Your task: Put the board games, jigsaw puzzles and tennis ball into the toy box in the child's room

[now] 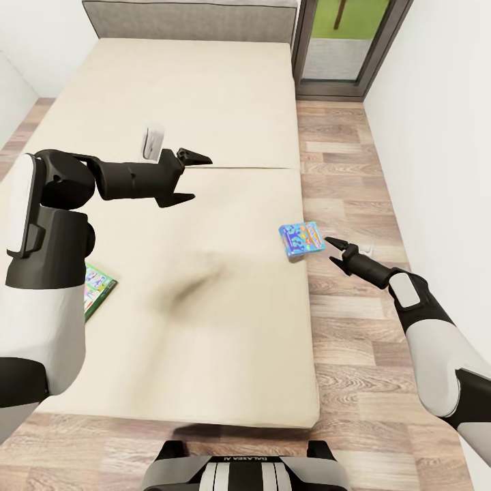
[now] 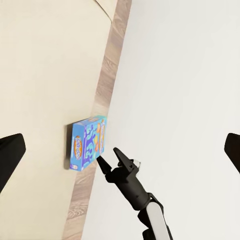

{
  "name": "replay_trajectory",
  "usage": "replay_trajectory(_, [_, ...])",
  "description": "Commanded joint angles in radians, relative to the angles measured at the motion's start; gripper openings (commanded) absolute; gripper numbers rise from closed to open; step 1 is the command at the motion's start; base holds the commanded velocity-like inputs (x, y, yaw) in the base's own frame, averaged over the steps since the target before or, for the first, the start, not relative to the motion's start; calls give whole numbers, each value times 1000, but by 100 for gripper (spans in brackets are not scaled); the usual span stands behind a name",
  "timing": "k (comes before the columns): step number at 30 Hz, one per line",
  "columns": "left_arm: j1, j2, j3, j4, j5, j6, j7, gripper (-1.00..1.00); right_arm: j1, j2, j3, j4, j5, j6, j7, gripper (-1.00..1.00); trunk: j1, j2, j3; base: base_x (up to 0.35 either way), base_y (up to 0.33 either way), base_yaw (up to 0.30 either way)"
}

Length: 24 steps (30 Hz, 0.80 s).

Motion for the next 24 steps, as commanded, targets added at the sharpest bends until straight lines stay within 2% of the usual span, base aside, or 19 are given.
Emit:
replay_trajectory(1, [-1, 0, 0, 0, 9, 0, 10, 100, -1, 0, -4, 0, -1, 7, 2, 100, 0, 0, 0, 0, 0, 26])
replay_trajectory(12, [-1, 0, 0, 0, 9, 0, 10, 100, 0, 2, -3, -1, -1, 6, 2, 100, 0, 0, 0, 0, 0, 109])
replay_trajectory(24, [-3, 0, 0, 5, 9, 1, 10, 100, 1, 4, -1, -2, -2, 4, 2, 100, 0, 0, 0, 0, 0, 38])
